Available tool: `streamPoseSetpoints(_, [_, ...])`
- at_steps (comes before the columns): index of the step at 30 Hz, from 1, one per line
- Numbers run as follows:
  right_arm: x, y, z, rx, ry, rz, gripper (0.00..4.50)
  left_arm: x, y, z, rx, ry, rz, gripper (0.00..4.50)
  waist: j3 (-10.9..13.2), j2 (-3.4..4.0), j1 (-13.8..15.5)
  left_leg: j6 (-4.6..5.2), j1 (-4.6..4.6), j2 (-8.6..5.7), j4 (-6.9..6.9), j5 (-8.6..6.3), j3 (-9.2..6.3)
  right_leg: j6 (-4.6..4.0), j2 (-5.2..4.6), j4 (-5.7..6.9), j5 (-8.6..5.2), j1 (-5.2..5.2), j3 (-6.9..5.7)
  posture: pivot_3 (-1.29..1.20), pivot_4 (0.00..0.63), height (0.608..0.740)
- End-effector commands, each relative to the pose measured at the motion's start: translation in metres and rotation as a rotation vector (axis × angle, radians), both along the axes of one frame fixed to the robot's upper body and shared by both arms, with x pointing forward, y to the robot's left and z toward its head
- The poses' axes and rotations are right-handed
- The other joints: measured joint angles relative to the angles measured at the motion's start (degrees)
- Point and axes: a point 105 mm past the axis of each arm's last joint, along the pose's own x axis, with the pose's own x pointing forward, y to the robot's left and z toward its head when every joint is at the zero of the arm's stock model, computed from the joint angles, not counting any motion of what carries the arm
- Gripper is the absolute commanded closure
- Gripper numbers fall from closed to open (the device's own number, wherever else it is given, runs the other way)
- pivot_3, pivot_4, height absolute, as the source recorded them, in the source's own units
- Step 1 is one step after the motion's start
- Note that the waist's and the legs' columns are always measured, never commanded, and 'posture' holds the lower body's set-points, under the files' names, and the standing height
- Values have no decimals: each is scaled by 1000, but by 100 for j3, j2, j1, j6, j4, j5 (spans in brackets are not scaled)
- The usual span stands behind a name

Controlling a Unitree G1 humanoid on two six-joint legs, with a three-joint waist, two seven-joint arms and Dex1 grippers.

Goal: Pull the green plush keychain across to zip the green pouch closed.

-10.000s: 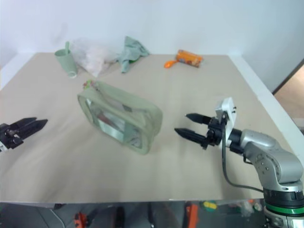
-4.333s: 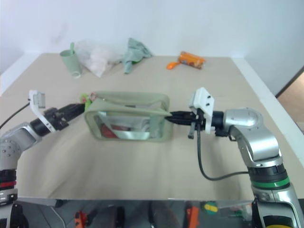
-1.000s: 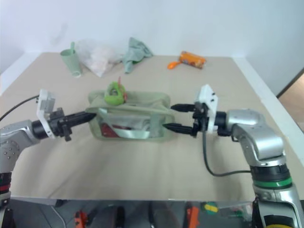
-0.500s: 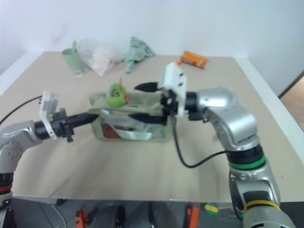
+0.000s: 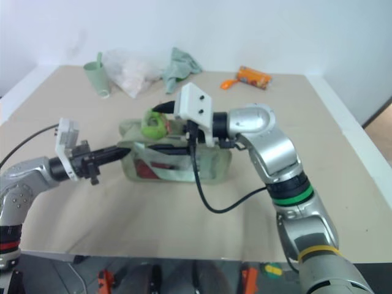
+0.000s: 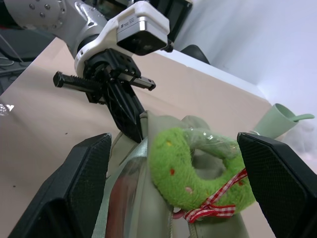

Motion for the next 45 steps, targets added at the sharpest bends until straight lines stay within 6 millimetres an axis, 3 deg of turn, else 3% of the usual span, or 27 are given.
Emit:
streamPoseSetpoints(1, [-1,4,7,-8,-49,18,303,-6,-6,4,5,-24,-27,4500,0,0,0,0,0,0,0,0,0,0,0,0,0,0,0,0,150,740])
streamPoseSetpoints(4, [3,4,4,-19,-50,8,303,-6,-6,3,4,-23,-23,4500,0,0,1,0,0,0,0,0,0,0,0,1,0,0,-1,0,150,740])
streamPoseSetpoints(5, [3,4,3,-22,-48,5,546,-6,-7,3,3,-23,-22,4500,0,0,1,0,1,0,1,0,0,0,0,1,0,1,0,0,150,740])
streamPoseSetpoints(8, [5,5,0,-30,-40,5,1342,-6,-6,1,3,-24,-12,4500,0,0,3,0,1,0,1,0,0,0,0,1,0,1,0,0,150,740])
streamPoseSetpoints(10, [7,6,-2,-36,-39,2,2212,-5,-6,1,1,-25,-6,4500,0,0,3,0,0,0,0,0,-1,0,0,1,0,1,0,0,150,740])
streamPoseSetpoints(17, [7,6,-5,-47,-40,10,4480,-5,-4,2,-4,-28,1,4500,0,0,3,0,2,-1,1,0,-1,0,-1,1,0,2,-1,0,150,740])
streamPoseSetpoints(24, [8,3,-4,-42,-36,5,4480,-6,-4,2,-6,-24,3,4500,0,0,4,0,2,-1,1,0,-1,0,-1,1,0,2,-1,0,150,740])
streamPoseSetpoints(28, [13,-5,7,6,-43,-28,4480,-5,-4,1,-7,-22,2,4500,0,0,4,0,2,-1,1,0,-1,0,-1,1,0,2,-1,0,150,740])
streamPoseSetpoints(34, [41,-59,27,11,-116,-249,4480,-4,-5,0,-8,-15,-4,4500,0,0,26,1,1,-8,1,0,0,-1,-9,1,0,2,-1,0,150,740])
streamPoseSetpoints(38, [48,-99,26,-60,-147,-377,4480,-4,-6,-2,-9,-10,-10,4500,0,0,30,11,1,-18,0,-6,4,-3,-19,0,-5,2,2,0,150,740])
streamPoseSetpoints(41, [49,-136,17,-159,-157,-481,4480,-3,-7,-3,-11,-8,-12,4500,0,0,42,16,1,-19,-1,-9,3,2,-18,0,-10,4,3,0,150,740])
streamPoseSetpoints(45, [52,-208,9,-309,-174,-742,4480,-2,-10,-4,-22,-2,-23,4500,1,2,81,18,1,-26,-1,-10,4,5,-26,-1,-13,5,2,0,150,740])
